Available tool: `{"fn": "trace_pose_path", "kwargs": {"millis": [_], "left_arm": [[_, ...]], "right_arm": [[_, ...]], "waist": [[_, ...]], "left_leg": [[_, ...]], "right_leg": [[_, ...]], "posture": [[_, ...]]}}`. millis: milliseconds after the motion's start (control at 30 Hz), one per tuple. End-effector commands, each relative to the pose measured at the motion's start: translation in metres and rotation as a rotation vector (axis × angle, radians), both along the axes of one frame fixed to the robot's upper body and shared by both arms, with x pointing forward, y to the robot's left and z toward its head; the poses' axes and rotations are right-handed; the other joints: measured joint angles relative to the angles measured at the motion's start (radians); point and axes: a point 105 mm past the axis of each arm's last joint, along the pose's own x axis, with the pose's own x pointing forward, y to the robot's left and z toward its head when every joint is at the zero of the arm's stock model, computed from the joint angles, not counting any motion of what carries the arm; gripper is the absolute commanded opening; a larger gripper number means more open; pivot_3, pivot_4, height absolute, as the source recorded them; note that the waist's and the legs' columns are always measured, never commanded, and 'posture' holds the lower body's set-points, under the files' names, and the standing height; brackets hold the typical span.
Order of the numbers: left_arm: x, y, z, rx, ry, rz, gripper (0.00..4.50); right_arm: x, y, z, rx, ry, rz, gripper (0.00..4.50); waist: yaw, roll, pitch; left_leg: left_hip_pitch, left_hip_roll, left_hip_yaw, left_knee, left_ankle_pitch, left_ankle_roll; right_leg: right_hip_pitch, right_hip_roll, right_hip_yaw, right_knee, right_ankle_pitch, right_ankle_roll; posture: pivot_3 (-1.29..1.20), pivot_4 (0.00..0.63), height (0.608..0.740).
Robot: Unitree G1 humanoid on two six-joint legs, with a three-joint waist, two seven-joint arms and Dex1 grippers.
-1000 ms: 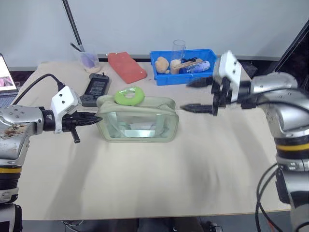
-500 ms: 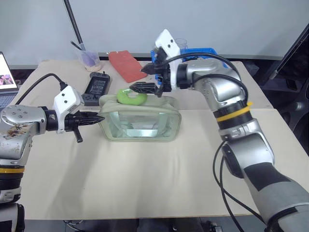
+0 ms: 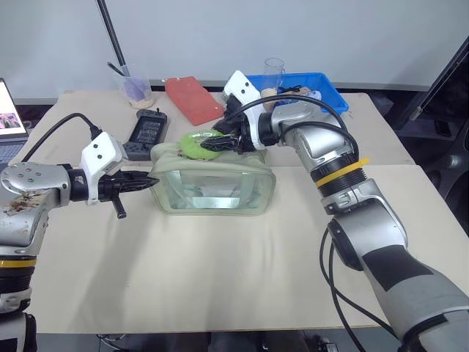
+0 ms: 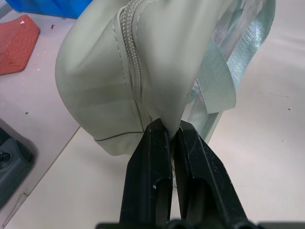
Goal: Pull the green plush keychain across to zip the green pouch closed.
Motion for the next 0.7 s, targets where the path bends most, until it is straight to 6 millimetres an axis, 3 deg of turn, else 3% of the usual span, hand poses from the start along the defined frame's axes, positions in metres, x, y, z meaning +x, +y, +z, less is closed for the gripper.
{"fn": "trace_pose_path", "kwargs": {"millis": [33, 100, 133, 500, 700], "left_arm": [[-0.003, -0.003, 0.000, 0.008, -0.002, -0.016, 0.00], [-0.003, -0.003, 0.000, 0.008, 0.000, -0.017, 0.00], [-0.003, -0.003, 0.000, 0.007, 0.000, -0.018, 0.00], [-0.002, -0.001, -0.002, 0.008, 0.007, -0.011, 0.00], [-0.001, 0.002, -0.001, 0.016, 0.006, -0.008, 0.00]], "right_arm": [[-0.007, -0.001, 0.016, 0.034, -0.036, 0.034, 0.99], [-0.011, -0.003, 0.020, 0.049, -0.025, 0.050, 0.21], [-0.013, -0.005, 0.023, 0.057, -0.021, 0.055, 0.03], [-0.020, -0.054, 0.062, 0.168, -0.060, -0.105, 0.03], [-0.008, -0.123, 0.059, 0.171, -0.114, -0.377, 0.03]], "waist": [[0.000, 0.000, 0.000], [0.000, 0.000, 0.000], [0.001, 0.000, 0.000], [0.004, 0.000, 0.000], [0.007, 0.000, 0.000]], "left_leg": [[0.000, 0.000, 0.000, 0.000, 0.000, 0.000], [0.000, 0.000, 0.000, 0.000, 0.000, 0.000], [0.000, 0.000, 0.000, 0.000, 0.000, 0.000], [0.000, 0.000, 0.000, 0.000, 0.000, 0.000], [-0.001, -0.001, 0.000, 0.000, 0.000, 0.000]], "right_leg": [[0.000, 0.000, 0.000, 0.000, 0.000, 0.000], [0.000, 0.000, 0.000, 0.000, 0.000, 0.000], [0.000, 0.000, 0.000, 0.000, 0.000, 0.000], [0.000, 0.000, 0.000, 0.000, 0.000, 0.000], [0.000, -0.001, 0.000, -0.001, 0.000, 0.000]], "posture": [[0.00, 0.150, 0.740], [0.00, 0.150, 0.740], [0.00, 0.150, 0.740], [0.00, 0.150, 0.740], [0.00, 0.150, 0.740]]}}
